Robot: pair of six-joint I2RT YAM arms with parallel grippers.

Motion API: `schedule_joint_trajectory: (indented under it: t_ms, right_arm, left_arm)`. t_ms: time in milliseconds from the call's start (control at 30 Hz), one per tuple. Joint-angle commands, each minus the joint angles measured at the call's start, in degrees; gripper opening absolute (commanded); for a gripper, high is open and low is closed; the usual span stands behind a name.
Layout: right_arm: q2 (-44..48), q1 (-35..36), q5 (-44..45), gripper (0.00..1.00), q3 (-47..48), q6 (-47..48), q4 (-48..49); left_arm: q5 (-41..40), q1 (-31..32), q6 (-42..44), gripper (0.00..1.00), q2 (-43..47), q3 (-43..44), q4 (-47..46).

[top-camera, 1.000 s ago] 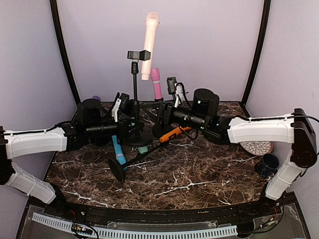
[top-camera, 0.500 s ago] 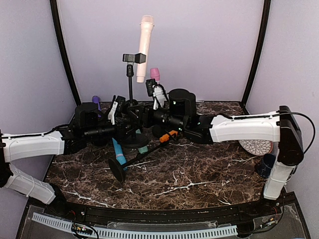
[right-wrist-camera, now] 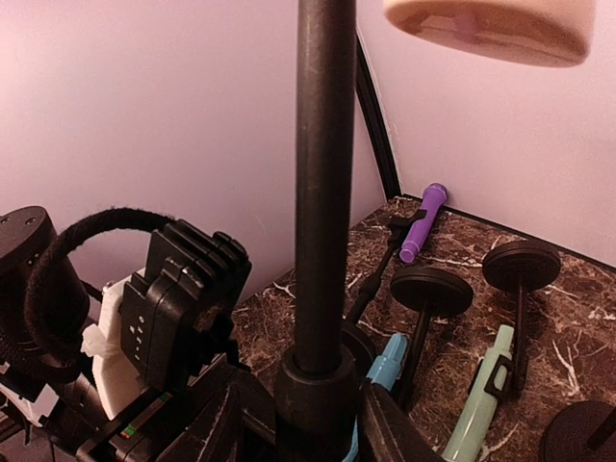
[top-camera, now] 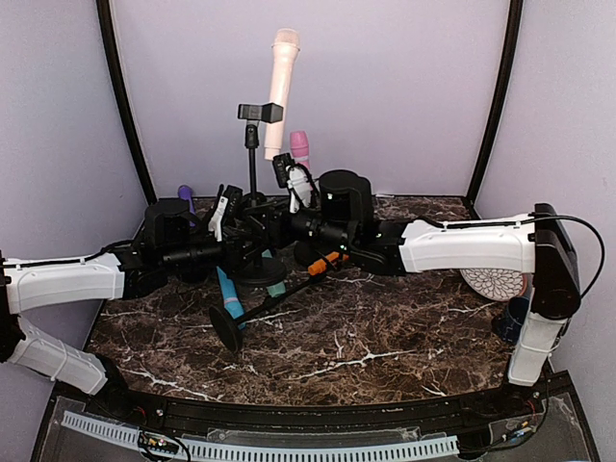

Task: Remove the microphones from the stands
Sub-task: Unscrew the knob on the stand of the microphone stand.

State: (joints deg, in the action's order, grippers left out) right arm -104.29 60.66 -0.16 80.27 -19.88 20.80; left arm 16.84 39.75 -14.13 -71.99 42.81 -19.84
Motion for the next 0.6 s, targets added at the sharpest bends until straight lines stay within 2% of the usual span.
schedule_joint_trajectory:
  t_ms: [0,300,567]
  right_arm:
    - [-0.4,-0.6,-2.8,0.38,2.0,0.4,1.3]
    - [0.4,-1.0,-4.2,0.21,1.6,0.4,1.9]
    - [2.6,-3.6,-11.5,0.13,-1.6,-1.2,6.2]
  left_arm:
    - [0.5,-0.1,0.9,0.0,3.1,0.9,-5.1]
    - [3.1,-0.2,0.7,0.0,2.2,1.6,-5.2]
    - [7.8,-0.1,0.1,0.0,1.9,2.2,-6.4]
